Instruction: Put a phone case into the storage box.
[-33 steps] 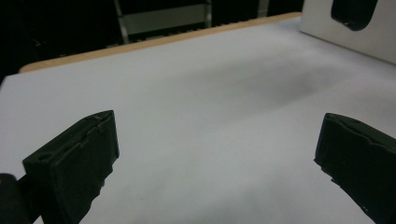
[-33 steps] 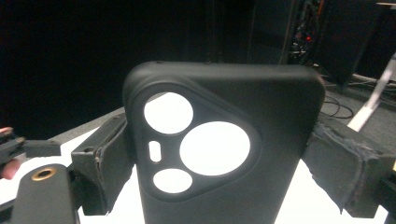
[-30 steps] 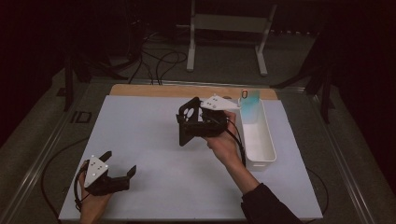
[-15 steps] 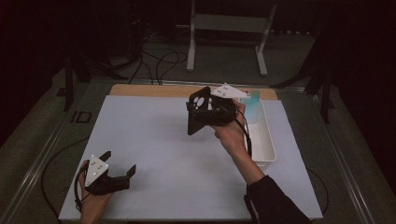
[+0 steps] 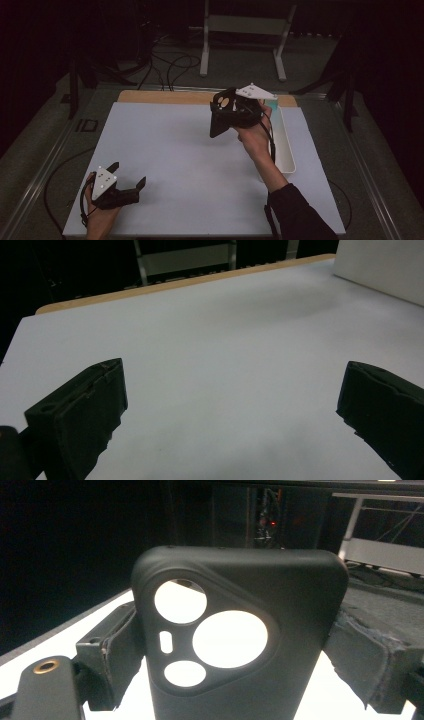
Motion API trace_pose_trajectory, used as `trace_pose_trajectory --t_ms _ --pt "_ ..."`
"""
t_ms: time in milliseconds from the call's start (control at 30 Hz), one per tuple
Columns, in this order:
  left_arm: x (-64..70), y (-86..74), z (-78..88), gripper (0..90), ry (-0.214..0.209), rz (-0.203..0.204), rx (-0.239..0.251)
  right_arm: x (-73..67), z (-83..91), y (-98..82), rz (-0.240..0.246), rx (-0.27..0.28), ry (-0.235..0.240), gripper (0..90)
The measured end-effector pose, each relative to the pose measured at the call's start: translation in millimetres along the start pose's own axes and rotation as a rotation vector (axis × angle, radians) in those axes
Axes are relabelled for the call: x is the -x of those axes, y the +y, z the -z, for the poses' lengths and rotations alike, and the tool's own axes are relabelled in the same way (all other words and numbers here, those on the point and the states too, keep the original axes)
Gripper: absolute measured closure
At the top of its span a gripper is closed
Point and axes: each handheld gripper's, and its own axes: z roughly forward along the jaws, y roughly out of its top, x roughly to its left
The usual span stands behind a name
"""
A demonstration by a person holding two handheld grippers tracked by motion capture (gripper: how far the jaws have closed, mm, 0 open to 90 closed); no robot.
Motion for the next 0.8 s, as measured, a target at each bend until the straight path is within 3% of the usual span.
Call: trace_pose_trajectory --t_ms 800 --pt "0.8 -0.1 -0.4 0.3 0.001 0.001 -0.001 40.5 5.5 7.9 -0.010 -0.026 -0.103 13.8"
